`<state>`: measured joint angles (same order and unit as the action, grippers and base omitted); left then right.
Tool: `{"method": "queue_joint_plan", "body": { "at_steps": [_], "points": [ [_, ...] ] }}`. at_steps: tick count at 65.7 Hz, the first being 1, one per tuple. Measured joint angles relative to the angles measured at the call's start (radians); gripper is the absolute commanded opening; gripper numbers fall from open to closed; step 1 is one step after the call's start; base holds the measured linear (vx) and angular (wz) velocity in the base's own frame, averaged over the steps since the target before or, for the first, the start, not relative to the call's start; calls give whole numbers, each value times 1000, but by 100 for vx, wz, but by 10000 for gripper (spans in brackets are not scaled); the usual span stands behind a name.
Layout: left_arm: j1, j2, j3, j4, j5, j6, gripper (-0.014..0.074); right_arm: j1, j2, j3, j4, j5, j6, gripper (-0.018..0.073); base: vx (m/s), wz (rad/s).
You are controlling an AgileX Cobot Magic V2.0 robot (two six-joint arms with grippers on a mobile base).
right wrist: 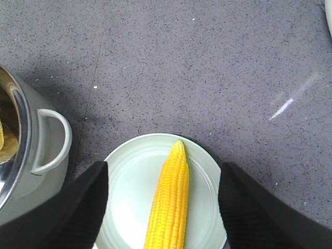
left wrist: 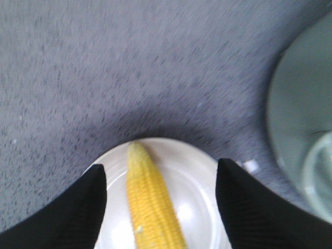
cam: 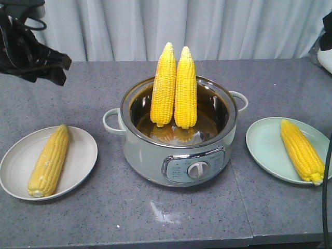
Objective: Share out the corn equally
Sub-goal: 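Open the left gripper and raise it away from the cob, then move the right gripper over the pot and close on a cob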
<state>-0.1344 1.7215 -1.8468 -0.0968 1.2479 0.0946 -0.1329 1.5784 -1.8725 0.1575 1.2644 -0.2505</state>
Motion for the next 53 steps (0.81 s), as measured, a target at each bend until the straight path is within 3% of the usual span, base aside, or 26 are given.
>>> {"method": "queue_joint_plan", "body": {
  "at_steps": [31, 46, 53],
  "points": [
    [0, -129, -115, -28, 20, 20, 447, 0, 0, 0, 7, 0, 0, 456, 0, 0],
    [0, -129, -115, -28, 20, 28, 447, 0, 0, 0, 82, -12, 0, 456, 0, 0],
    [0, -129, -115, -28, 20, 39, 447, 0, 0, 0, 164, -54, 0, 456, 0, 0]
  ]
}}
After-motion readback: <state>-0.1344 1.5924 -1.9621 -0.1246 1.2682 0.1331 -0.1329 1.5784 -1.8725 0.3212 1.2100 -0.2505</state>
